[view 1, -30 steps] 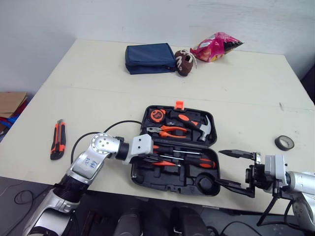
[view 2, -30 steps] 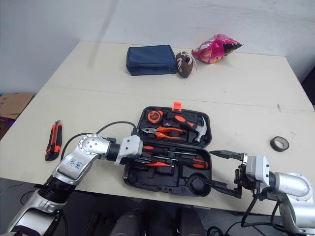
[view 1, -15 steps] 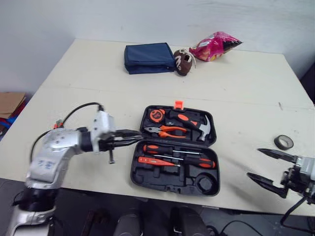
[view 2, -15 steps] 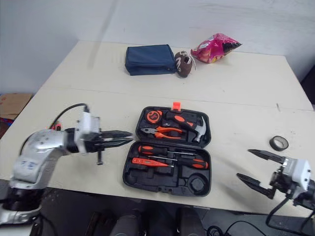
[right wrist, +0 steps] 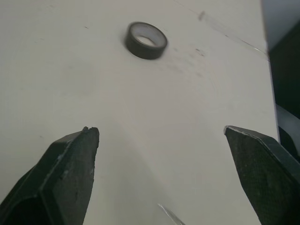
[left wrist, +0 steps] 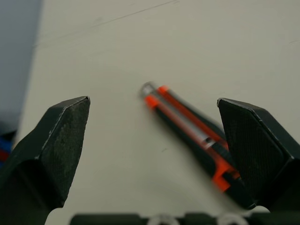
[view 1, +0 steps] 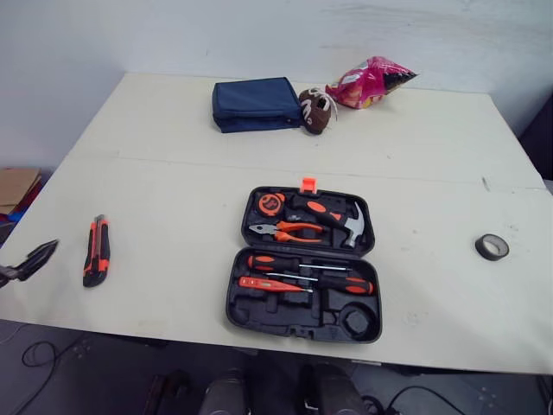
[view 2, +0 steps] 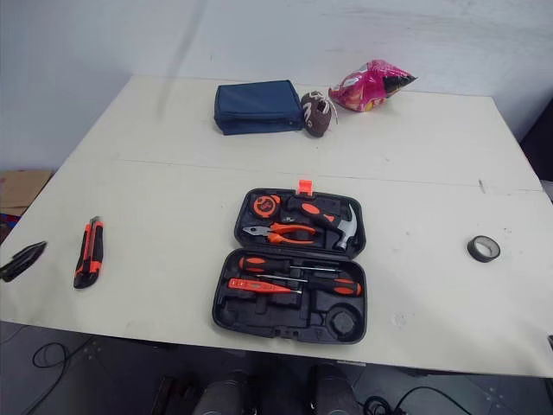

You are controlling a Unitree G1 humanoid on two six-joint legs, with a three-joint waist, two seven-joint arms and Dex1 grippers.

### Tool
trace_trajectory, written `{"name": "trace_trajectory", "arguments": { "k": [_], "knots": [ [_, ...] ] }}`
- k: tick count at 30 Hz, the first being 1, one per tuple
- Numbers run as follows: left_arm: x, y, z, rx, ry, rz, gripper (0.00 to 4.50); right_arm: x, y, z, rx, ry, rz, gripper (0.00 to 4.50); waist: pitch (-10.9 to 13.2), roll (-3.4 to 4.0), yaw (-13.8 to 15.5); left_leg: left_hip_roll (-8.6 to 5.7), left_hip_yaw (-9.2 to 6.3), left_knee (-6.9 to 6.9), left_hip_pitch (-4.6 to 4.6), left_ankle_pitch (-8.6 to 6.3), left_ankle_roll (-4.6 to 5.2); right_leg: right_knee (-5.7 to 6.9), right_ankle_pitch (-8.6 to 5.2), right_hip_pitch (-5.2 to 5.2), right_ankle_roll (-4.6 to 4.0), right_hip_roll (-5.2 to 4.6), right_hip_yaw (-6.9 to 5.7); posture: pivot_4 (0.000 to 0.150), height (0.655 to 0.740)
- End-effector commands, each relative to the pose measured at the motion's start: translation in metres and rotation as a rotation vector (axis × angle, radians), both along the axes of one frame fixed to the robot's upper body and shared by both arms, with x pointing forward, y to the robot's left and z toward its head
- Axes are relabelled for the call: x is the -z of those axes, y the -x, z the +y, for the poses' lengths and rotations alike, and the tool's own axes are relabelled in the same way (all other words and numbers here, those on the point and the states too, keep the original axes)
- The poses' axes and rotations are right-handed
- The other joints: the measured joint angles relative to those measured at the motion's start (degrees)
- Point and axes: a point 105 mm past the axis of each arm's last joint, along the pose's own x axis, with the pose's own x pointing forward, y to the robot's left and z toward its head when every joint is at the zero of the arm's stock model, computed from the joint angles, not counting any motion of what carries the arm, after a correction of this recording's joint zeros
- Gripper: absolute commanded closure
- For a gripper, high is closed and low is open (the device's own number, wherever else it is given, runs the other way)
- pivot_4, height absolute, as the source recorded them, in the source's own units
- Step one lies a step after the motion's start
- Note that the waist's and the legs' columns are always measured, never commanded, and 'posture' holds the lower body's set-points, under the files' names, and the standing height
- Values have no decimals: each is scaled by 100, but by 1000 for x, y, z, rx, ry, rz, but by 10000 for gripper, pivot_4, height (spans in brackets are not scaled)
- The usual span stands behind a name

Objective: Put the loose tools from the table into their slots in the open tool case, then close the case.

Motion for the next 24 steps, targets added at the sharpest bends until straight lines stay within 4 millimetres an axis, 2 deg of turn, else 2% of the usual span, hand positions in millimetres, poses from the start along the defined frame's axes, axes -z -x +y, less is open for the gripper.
{"name": "trace_trajectory", "arguments": {
  "k": [1, 3, 6, 9, 13, 16, 19, 21, 24],
  "knots": [
    [-16, 30, 56, -291, -7, -84, 438, -7, 29, -23, 160, 48, 6, 0, 0, 0, -6, 0, 1, -6, 0, -1, -1, -1, 0, -3, -1, -2, 1, 1500, 7400],
    [-18, 44, 75, -412, 17, -125, 438, -4, 42, -29, 216, 55, 27, 0, 0, 0, -15, 0, 5, -20, 0, -1, -7, -1, -3, -12, -5, -4, 3, 1500, 7400],
    [-13, 43, 73, -384, 34, -118, 438, -2, 41, -28, 206, 54, 26, 0, -3, -4, -26, -3, 13, -42, 10, 4, -10, -5, -3, -13, -5, -8, 5, 1500, 7400],
    [-7, 35, 61, -311, 50, -114, 438, 3, 17, -15, 119, 47, -10, 0, -13, -19, -91, -6, 14, -44, 19, -9, -27, 3, -2, -6, -5, -13, 6, 1500, 7400],
    [-7, 31, 53, -259, 63, -111, 438, -2, -35, 21, -122, 10, -121, 0, -18, -37, -202, -2, 25, -71, 41, 14, -65, 10, -4, -6, -11, -10, 7, 1500, 7400],
    [-8, 25, 41, -206, 80, -112, 438, -15, -79, 62, -321, -6, -205, 0, -14, -30, -237, -2, 36, -79, 43, 32, -45, 15, -4, -14, -11, -10, 7, 1500, 7400],
    [-10, 19, 21, -145, 65, -80, 438, -37, -125, 127, -541, -82, -314, 0, -11, -22, -251, 0, 43, -79, 42, 33, -44, 22, -4, -22, -11, -12, 15, 1500, 7400],
    [-13, 16, 2, -106, 113, -62, 438, -44, -137, 172, -706, -138, -315, 0, -10, -21, -231, 1, 42, -78, 42, 32, -45, 32, -4, -26, -12, -12, 17, 1500, 7400],
    [-11, 14, -25, -84, 172, 21, 438, -54, -144, 209, -838, -180, -316, 0, -10, -21, -137, 1, 31, -79, 26, 33, -49, 33, -9, -36, -20, -12, 11, 1500, 7400]
  ]
}}
